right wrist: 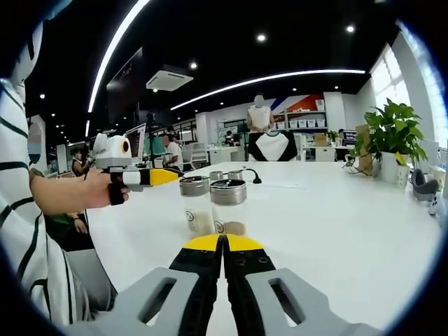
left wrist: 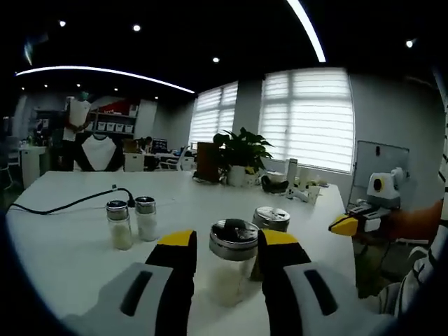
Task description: Rotate the seasoning bottle until the label or dispensing opening points toward the visible target arrow and the bottle remains upright within the marked orientation range
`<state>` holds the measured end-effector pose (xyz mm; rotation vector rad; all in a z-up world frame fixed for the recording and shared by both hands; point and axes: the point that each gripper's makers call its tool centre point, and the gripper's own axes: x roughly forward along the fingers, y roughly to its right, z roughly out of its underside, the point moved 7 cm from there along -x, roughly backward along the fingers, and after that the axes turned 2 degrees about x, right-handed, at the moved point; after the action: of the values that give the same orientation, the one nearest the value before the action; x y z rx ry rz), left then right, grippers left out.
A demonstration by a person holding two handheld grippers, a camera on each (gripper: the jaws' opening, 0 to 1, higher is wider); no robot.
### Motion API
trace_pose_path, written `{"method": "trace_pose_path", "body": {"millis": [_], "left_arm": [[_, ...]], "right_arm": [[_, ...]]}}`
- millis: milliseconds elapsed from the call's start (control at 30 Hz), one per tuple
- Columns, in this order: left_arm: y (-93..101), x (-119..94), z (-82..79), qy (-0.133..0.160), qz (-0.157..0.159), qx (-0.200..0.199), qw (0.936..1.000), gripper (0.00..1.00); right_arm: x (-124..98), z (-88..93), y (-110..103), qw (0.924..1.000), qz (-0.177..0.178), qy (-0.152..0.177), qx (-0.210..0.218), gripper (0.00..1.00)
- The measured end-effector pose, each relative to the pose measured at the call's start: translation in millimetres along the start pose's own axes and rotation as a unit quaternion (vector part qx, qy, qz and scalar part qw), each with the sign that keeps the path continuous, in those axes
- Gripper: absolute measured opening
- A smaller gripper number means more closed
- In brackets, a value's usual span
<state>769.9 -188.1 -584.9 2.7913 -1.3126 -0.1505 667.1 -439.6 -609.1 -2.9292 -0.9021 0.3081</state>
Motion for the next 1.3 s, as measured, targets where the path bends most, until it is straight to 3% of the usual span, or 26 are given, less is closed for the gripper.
{"method": "trace_pose_path", "body": {"millis": [100, 667, 733, 867, 1300], "left_arm": [[0.0, -8.7, -1.3, 0.002, 0.014, 0.004, 0.9999, 0.35], [-23.3, -68.5, -10.2, 0.022, -0.009, 0.005, 0.9997, 0.33], [-24.8, -76.4, -10.1, 0.015, -0.018, 0.018, 0.9996, 0.33], [-29.2, -95.1, -13.8, 0.034, -0.026, 0.000, 0.9991, 0.34], [-36.0, -146.7, -13.5, 0.045, -0.084, -0.005, 0.9955, 0.35]], "right_arm": [[1.8, -2.1, -0.4, 1.0000, -0.004, 0.004, 0.002, 0.00], [9.8, -18.8, 3.6, 0.9997, -0.007, 0.025, -0.001, 0.00], [11.3, -23.0, 4.5, 0.9996, -0.006, 0.029, -0.004, 0.00], [15.9, -29.0, 7.1, 0.9993, -0.004, 0.030, -0.020, 0.00], [33.1, -56.4, 11.8, 0.9979, -0.010, 0.050, -0.039, 0.03]]}}
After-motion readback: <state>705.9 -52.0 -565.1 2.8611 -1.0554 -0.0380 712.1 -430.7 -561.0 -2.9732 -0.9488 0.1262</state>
